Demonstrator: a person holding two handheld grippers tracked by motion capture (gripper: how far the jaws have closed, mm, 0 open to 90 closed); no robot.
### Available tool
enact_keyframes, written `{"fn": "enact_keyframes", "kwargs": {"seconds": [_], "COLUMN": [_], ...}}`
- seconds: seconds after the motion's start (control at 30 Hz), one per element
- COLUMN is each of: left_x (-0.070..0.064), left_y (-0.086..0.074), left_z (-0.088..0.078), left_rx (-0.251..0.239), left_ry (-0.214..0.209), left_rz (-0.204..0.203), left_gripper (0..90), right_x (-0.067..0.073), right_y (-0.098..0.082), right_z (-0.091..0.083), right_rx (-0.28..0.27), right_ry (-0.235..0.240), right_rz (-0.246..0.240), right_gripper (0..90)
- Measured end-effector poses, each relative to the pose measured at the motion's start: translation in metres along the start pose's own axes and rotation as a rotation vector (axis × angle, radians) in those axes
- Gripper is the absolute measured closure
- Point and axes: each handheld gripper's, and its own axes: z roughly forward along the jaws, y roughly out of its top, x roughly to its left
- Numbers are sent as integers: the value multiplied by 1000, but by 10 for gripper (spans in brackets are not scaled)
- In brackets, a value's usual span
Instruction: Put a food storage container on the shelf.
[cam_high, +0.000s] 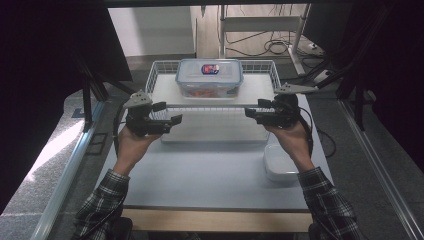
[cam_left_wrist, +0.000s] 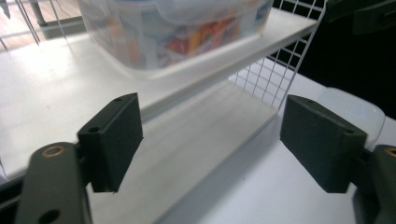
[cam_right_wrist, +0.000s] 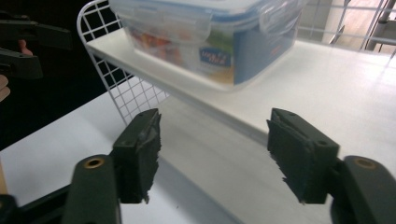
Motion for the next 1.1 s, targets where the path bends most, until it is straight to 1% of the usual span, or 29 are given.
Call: {"fn": "enact_keyframes", "kwargs": {"seconds": [0.13,0.3,0.4,0.6,0.73,0.8,0.87,0.97,1.0,1.1], "left_x": [-7,-19,-24,-33,-34,-35,-36,-38,-39,-42], "left_y": [-9,-24,-32,-48,-59,-66,-72,-80,-83,-89], "left_z": [-1,-2,-3,-6,-9,-10,-11,-12,-13,-14], "left_rx": [10,27,30,41,43,48,49,52,54,71], "left_ry": [-9,-31,-34,-24,-11,-18,-12,-3,0,-3], "left_rz": [-4,-10,-12,-17,-27,-37,-30,-21,-15,9], "left_gripper": [166,124,107,77,63,54,49,38,37,21], "right_x": [4,8,12,17,18,18,18,18,19,21], "right_y": [-10,-22,-31,-47,-61,-67,-74,-84,-87,-97], "right_z": [-5,-11,-14,-19,-22,-23,-25,-26,-27,-28], "right_rx": [7,12,17,29,40,41,33,50,49,57], "right_ry": [3,11,19,23,18,11,2,-10,-9,14], "right_rz": [-6,-11,-15,-33,-36,-39,-44,-51,-49,-39], "right_gripper": [274,219,189,136,105,86,71,48,47,45]}}
